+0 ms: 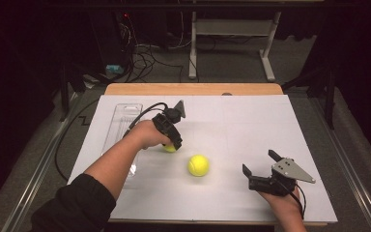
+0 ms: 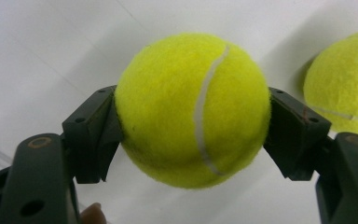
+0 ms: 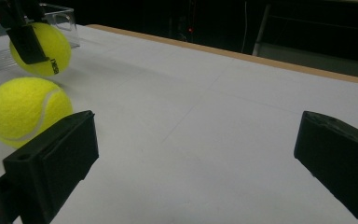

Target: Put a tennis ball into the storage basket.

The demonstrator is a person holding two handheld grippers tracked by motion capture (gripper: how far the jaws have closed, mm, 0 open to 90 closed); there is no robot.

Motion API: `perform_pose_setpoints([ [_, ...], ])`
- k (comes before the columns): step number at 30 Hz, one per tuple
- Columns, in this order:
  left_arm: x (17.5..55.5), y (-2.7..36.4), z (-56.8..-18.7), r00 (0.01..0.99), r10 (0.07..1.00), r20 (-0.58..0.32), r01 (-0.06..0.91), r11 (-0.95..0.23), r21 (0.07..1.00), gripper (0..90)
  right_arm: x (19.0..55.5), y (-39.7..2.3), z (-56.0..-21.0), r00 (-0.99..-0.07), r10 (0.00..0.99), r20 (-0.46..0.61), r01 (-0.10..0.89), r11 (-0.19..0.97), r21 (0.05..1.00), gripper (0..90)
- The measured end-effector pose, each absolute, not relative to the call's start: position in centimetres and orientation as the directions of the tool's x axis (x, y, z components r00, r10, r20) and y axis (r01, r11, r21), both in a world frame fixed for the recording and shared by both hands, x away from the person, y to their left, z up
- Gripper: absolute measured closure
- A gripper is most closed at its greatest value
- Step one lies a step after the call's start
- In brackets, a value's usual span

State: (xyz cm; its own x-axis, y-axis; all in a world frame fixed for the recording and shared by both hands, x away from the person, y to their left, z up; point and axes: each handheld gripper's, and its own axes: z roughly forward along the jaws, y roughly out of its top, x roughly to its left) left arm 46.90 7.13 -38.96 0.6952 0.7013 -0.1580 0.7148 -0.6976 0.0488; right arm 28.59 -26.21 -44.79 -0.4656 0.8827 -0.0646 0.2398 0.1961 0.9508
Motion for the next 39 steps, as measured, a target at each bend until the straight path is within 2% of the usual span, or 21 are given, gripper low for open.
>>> perform_pose_setpoints([
  [19,46.2,8.2,-37.5,0.707,0.691,-0.15,0.703,-0.71,0.036,27.2,28.5,-26.1,-44.8,-0.464,0.884,-0.064,0.244,0.197,0.95,0.0],
  [39,45.6,8.7,-36.1,0.699,0.696,-0.164,0.713,-0.698,0.074,27.2,28.5,-26.1,-44.8,-0.466,0.882,-0.069,0.24,0.201,0.95,0.0],
])
